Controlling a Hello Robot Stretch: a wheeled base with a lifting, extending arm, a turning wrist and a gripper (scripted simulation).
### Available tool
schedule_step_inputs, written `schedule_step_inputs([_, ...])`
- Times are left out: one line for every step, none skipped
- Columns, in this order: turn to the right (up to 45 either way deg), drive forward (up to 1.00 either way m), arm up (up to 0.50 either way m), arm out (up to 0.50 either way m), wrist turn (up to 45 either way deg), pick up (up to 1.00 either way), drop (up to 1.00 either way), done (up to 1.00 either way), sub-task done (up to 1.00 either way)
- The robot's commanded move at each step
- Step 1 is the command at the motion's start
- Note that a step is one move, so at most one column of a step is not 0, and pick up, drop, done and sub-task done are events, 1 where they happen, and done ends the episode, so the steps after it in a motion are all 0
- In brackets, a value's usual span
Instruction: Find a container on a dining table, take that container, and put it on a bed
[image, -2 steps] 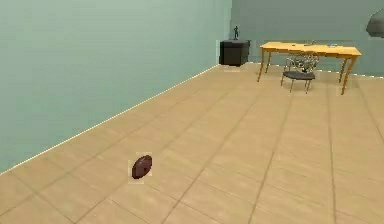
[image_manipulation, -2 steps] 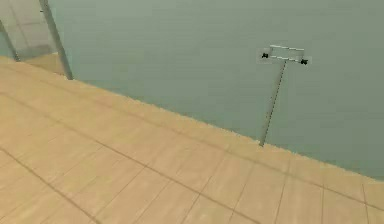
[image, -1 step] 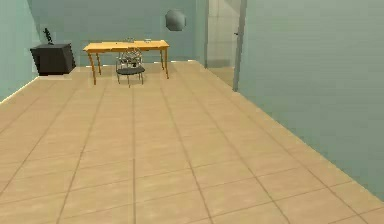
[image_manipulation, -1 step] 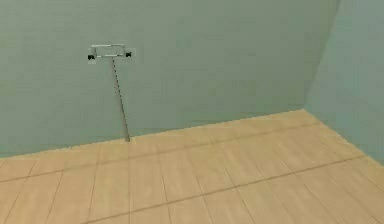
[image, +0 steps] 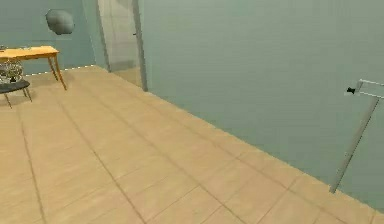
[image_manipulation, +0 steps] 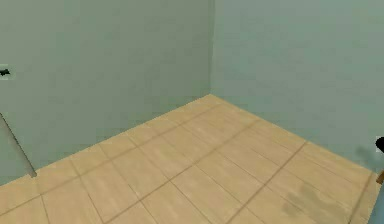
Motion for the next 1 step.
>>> schedule_step_inputs([3.0, 0.0, 0.0, 0.0, 0.0, 0.0, 0.0, 0.0, 0.0])
